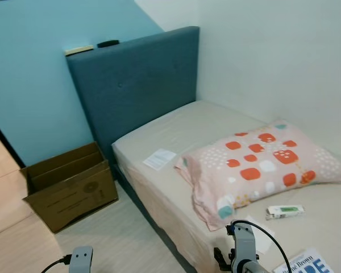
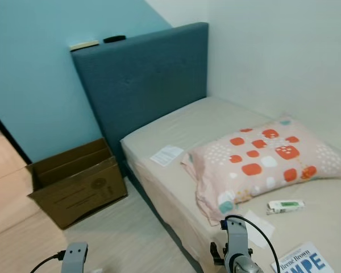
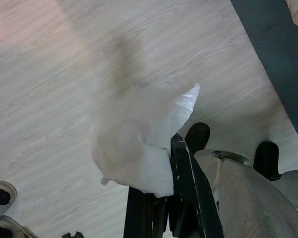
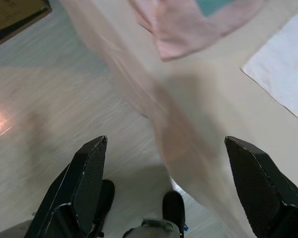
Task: Clean up the room
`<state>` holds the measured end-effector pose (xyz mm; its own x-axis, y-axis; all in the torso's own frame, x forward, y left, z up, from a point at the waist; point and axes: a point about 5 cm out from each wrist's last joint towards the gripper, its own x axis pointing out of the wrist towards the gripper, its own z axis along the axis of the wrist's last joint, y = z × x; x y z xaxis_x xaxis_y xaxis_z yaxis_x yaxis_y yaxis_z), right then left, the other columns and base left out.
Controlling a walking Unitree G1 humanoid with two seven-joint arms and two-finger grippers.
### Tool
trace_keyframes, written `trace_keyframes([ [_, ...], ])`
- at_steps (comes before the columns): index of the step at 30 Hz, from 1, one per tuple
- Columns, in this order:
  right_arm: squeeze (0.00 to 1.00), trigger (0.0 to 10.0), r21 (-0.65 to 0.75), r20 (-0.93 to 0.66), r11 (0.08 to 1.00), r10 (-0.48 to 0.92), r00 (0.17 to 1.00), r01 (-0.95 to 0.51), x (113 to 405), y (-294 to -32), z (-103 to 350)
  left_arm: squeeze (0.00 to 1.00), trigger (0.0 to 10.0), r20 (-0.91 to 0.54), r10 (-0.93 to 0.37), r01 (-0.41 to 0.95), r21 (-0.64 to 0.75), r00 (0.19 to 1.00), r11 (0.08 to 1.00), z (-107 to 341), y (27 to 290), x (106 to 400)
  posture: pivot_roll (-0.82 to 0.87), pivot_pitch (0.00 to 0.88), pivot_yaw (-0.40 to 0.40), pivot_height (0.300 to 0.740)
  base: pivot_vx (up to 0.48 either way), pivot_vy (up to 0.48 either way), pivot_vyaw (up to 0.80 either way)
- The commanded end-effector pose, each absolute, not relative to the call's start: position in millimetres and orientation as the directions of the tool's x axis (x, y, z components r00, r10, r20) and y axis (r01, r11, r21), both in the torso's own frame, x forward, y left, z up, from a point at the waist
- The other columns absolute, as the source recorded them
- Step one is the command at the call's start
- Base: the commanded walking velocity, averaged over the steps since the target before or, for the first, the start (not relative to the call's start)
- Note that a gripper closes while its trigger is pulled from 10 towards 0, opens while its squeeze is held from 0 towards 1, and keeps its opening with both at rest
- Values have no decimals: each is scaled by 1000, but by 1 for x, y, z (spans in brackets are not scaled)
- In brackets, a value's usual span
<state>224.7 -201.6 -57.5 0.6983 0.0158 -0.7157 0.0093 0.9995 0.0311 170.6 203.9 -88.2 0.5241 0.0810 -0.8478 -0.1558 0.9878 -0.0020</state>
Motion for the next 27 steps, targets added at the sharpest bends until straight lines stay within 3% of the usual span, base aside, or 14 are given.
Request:
trace_keyframes([
  [1, 0, 10000, 34, -720, 999, 16, 693, 12, 224, -200, -59, 0, 10000, -852, 85, -167, -3, 516, 986, -89, 205, 169, -93, 0, 4, 740, 0, 0, 712],
  [8, 0, 10000, 16, -723, 998, -26, 691, 54, 224, -203, -58, 0, 10000, -855, 77, -157, -5, 513, 988, -89, 205, 168, -93, 0, 4, 740, 0, 0, 437],
  [14, 0, 10000, 22, -724, 998, -20, 689, 52, 223, -203, -59, 0, 10000, -859, 41, -107, -16, 510, 994, -90, 200, 168, -93, 0, 4, 740, 0, -459, 0],
  [17, 0, 10000, 2, -732, 999, -22, 681, 34, 220, -203, -61, 0, 10000, -861, 40, -112, -20, 508, 993, -90, 199, 167, -88, 0, 6, 740, 0, -475, 767],
  [24, 0, 10000, 12, -754, 995, -59, 654, 103, 214, -205, -65, 0, 10000, -862, 51, -137, -22, 505, 990, -91, 200, 165, -89, 0, 8, 740, 0, 0, 0],
  [27, 0, 10000, 27, -768, 991, -64, 638, 132, 210, -206, -67, 0, 10000, -861, 41, -134, -31, 507, 990, -91, 200, 165, -91, 0, 12, 740, 0, 0, -800],
])
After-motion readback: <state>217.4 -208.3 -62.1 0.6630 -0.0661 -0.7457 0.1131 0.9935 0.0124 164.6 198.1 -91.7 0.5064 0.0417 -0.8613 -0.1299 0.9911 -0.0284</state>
